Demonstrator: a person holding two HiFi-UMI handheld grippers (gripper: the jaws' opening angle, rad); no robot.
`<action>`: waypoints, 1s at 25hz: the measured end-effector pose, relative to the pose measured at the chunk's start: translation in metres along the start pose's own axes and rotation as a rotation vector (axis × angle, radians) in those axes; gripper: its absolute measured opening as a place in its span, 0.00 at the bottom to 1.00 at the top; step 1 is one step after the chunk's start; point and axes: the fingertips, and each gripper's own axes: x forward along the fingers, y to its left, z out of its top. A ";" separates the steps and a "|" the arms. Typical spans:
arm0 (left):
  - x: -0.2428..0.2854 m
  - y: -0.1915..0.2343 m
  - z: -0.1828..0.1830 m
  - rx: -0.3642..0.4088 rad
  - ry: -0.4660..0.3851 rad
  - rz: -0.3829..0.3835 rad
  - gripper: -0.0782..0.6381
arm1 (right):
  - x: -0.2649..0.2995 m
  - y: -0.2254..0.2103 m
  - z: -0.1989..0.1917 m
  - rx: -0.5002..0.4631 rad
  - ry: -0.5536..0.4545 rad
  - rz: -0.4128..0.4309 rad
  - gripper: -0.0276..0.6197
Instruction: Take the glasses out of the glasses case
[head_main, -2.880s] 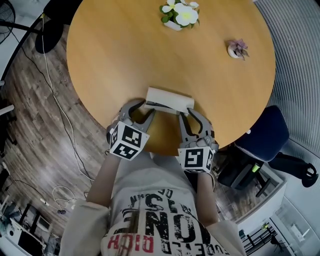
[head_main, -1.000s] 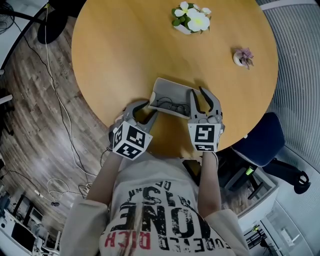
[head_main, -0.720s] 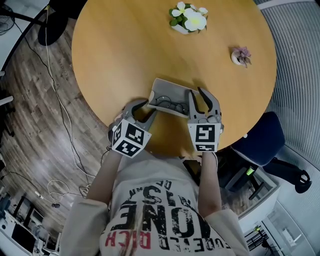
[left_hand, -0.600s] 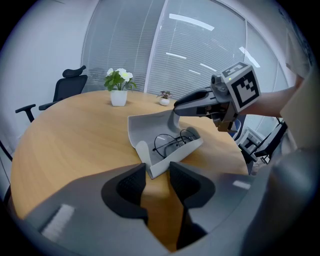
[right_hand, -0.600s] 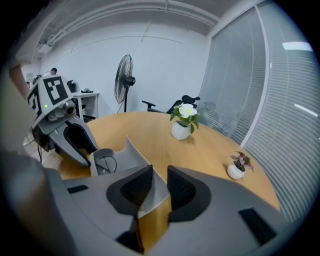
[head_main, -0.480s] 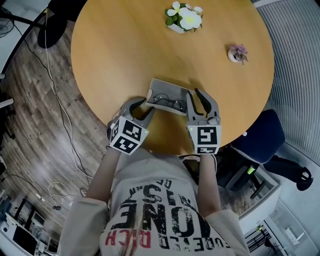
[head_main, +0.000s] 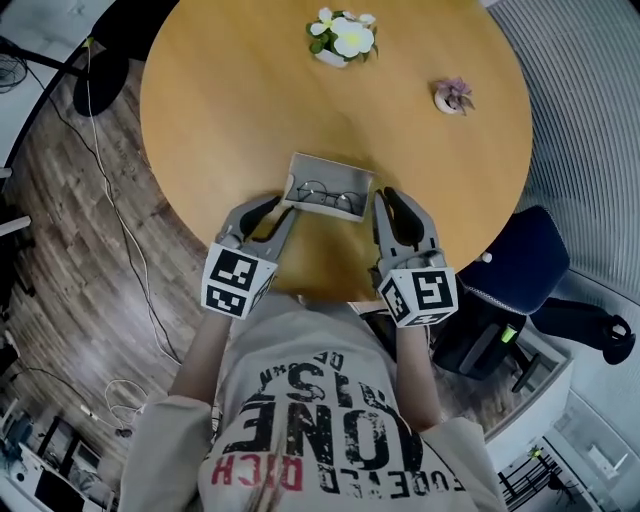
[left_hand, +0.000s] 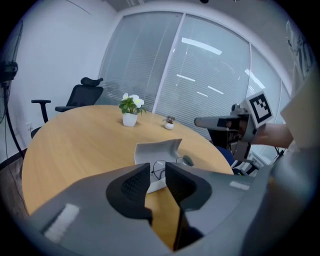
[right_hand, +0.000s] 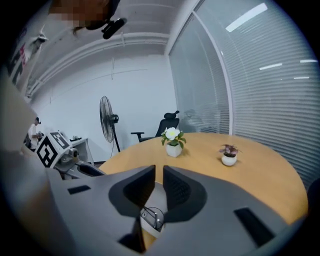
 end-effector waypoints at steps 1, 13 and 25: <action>-0.005 -0.001 0.007 -0.007 -0.029 0.008 0.24 | -0.006 0.001 0.003 0.019 -0.015 -0.001 0.13; -0.050 -0.023 0.056 -0.068 -0.202 0.048 0.12 | -0.064 0.028 0.016 0.177 -0.133 0.008 0.08; -0.064 -0.028 0.071 -0.033 -0.233 0.072 0.12 | -0.083 0.019 0.007 0.249 -0.157 -0.044 0.08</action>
